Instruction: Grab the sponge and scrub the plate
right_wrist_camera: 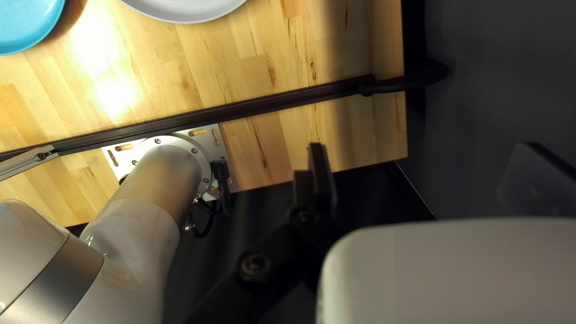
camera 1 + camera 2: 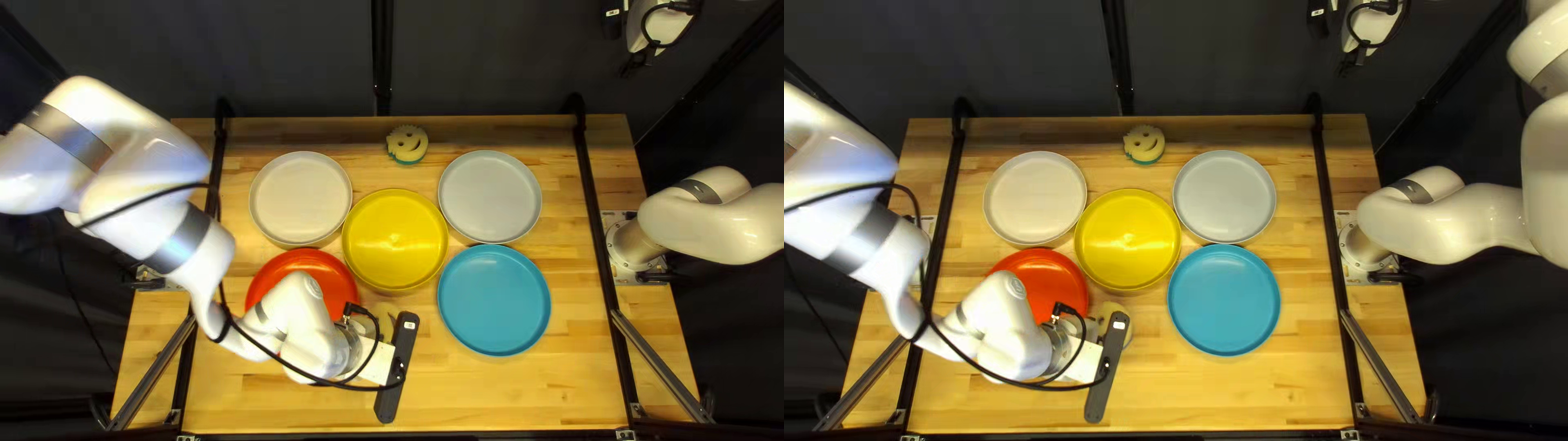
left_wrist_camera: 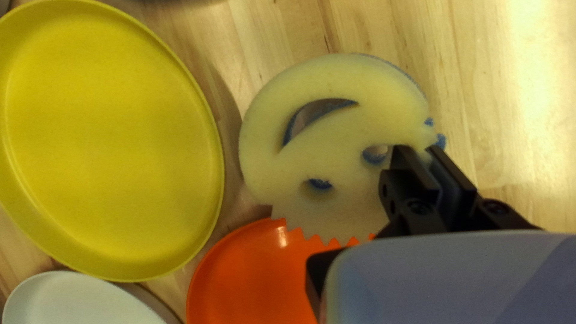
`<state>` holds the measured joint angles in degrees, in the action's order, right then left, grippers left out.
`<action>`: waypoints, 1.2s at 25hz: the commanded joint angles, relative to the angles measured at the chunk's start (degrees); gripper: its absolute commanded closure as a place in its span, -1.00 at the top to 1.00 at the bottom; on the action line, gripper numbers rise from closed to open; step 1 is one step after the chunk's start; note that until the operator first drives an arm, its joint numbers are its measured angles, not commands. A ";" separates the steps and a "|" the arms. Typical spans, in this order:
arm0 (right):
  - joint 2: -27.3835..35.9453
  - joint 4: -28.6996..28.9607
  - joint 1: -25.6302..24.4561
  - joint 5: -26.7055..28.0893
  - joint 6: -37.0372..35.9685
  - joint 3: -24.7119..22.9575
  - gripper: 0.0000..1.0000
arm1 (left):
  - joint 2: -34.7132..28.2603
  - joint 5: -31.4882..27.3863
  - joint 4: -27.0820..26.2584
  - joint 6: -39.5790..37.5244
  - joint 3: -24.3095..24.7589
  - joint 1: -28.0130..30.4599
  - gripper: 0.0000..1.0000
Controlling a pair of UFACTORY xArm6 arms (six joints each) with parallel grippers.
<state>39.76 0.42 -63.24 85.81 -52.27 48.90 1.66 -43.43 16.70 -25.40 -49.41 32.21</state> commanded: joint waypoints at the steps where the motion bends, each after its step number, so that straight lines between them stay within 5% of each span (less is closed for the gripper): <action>1: 0.00 0.00 0.00 0.00 0.00 0.00 1.00 | -0.83 1.10 -2.22 1.04 2.25 0.40 -1.00; 17: 0.00 0.00 0.00 0.00 0.00 0.00 1.00 | -0.69 6.43 -7.61 -2.49 9.18 4.65 -1.00; 30: 0.00 0.00 0.00 0.00 0.00 0.00 1.00 | -4.79 10.51 -10.37 5.14 16.05 -2.29 -1.00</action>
<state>39.76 0.42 -63.24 85.81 -52.27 48.90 -2.59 -33.70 6.70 -21.65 -34.18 31.09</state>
